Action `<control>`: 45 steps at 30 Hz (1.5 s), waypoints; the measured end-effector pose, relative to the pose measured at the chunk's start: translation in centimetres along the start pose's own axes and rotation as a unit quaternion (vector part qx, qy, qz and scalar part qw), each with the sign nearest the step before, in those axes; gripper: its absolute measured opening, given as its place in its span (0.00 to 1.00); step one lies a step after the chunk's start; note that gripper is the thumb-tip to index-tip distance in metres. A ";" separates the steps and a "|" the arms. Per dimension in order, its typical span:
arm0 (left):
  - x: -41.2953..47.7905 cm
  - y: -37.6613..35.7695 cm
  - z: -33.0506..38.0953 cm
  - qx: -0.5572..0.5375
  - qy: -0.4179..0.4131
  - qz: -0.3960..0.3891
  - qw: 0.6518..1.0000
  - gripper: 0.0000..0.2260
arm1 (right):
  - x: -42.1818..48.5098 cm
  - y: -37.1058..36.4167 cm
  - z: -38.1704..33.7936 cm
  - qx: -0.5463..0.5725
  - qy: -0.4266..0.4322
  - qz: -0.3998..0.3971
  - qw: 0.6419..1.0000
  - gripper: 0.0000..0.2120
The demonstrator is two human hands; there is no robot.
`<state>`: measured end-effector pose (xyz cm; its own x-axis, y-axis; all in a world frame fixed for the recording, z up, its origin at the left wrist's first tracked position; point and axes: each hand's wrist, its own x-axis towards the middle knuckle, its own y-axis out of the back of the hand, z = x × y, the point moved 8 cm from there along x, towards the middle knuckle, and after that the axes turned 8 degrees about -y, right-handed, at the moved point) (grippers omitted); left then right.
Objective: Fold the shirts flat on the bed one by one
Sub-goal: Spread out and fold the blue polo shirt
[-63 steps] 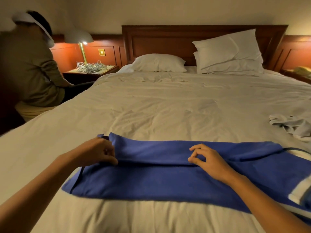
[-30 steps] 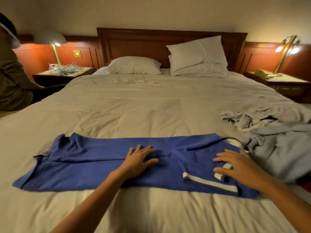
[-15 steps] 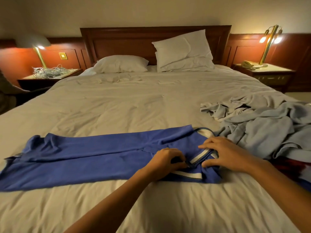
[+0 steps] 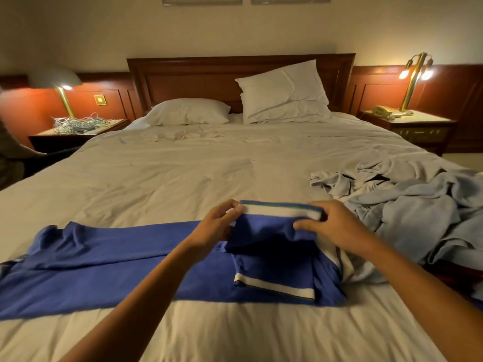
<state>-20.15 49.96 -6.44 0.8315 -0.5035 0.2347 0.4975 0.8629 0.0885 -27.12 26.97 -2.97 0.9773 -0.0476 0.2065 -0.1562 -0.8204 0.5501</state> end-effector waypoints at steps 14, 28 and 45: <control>1.4 1.5 -7.6 0.185 0.017 -0.009 0.982 0.18 | 3.1 -5.8 8.2 -0.050 -0.156 0.069 0.984 0.13; 1.4 1.6 -9.8 0.568 0.001 -0.085 0.818 0.20 | 2.8 -7.5 7.3 -0.311 -0.144 0.073 0.937 0.21; -14.8 30.2 -10.1 0.670 0.172 -0.083 0.717 0.26 | 1.6 -17.2 3.2 -0.440 -0.171 -0.048 0.880 0.28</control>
<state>-14.98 83.06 -17.01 0.9151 -0.3855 -0.1186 0.1037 -0.0593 0.9928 -22.43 39.17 -14.72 0.9545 -0.2945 -0.0476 0.0255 -0.0787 0.9966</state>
